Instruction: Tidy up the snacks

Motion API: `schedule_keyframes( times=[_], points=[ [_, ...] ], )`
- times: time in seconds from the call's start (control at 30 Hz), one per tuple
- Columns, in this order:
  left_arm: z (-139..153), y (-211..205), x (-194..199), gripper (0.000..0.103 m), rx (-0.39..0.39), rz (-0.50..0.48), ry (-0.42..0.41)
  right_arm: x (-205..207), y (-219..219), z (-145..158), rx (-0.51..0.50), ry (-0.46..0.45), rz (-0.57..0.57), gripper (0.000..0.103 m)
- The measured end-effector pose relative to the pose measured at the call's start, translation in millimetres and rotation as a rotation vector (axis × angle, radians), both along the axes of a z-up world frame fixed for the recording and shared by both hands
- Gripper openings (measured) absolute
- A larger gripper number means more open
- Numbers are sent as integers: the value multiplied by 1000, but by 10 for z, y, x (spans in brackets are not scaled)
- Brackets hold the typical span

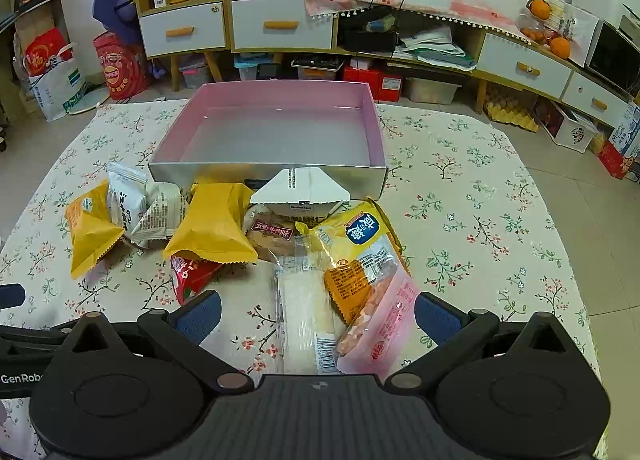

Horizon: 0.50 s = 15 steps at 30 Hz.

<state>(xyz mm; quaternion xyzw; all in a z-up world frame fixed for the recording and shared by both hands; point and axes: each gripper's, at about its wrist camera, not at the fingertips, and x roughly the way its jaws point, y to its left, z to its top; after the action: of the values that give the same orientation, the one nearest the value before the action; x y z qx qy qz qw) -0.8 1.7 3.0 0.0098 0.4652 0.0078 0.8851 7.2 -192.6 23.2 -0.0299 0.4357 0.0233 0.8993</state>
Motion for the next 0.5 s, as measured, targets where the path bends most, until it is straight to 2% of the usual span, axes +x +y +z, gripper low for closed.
schedule_keyframes(
  times=[0.5],
  points=[
    [-5, -11, -4, 103, 0, -2, 1, 3, -1, 3, 1, -1, 1, 78]
  ],
)
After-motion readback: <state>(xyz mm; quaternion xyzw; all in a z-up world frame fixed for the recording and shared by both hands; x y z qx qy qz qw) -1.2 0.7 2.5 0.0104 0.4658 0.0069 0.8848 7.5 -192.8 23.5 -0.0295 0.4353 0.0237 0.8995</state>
